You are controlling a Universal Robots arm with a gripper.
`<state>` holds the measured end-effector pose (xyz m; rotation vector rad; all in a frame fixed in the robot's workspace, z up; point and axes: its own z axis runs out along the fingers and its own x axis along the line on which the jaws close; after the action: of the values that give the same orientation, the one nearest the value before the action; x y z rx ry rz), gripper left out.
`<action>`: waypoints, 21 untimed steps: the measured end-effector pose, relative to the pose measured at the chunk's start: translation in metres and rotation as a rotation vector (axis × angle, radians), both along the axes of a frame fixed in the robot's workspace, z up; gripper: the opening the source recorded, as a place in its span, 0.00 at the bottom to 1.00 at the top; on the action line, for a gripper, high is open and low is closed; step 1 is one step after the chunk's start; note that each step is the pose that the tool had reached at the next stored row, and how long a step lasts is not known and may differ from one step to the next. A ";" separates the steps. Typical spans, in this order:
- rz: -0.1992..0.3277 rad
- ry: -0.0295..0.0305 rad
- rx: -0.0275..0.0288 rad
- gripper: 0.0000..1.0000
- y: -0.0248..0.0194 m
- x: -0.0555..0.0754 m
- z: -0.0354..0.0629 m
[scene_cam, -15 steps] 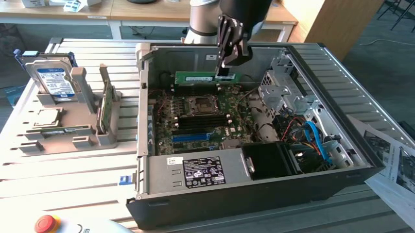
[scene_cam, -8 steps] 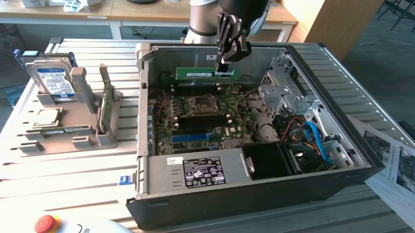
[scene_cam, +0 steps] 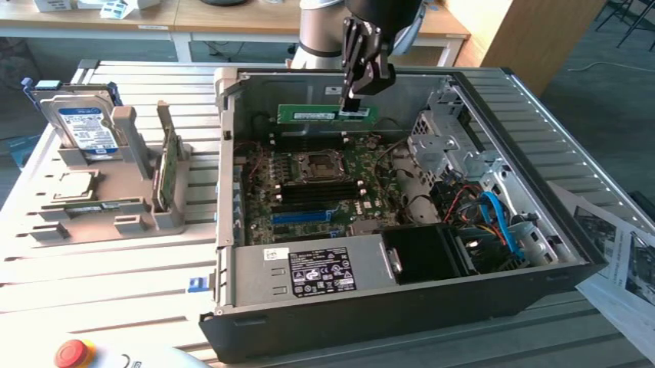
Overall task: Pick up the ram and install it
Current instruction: 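Pick up the ram and move it above insertion slot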
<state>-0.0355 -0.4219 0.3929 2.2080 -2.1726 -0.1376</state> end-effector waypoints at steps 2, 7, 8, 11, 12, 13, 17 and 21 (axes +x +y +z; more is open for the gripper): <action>0.000 -0.0016 0.0000 0.12 0.0004 0.000 0.0000; 0.000 -0.0121 -0.0006 0.12 0.0015 0.000 0.0000; 0.000 -0.0140 -0.0007 0.12 0.0017 0.000 0.0000; 0.000 -0.0184 -0.0009 0.12 0.0026 0.000 -0.0001; 0.000 -0.0199 -0.0011 0.12 0.0029 0.000 0.0000; 0.000 -0.0215 -0.0014 0.12 0.0033 0.000 0.0000; 0.000 -0.0254 -0.0021 0.12 0.0040 0.000 0.0000; 0.000 -0.0257 -0.0019 0.12 0.0041 0.000 0.0000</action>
<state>-0.0359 -0.4178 0.3928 2.2210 -2.1847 -0.1077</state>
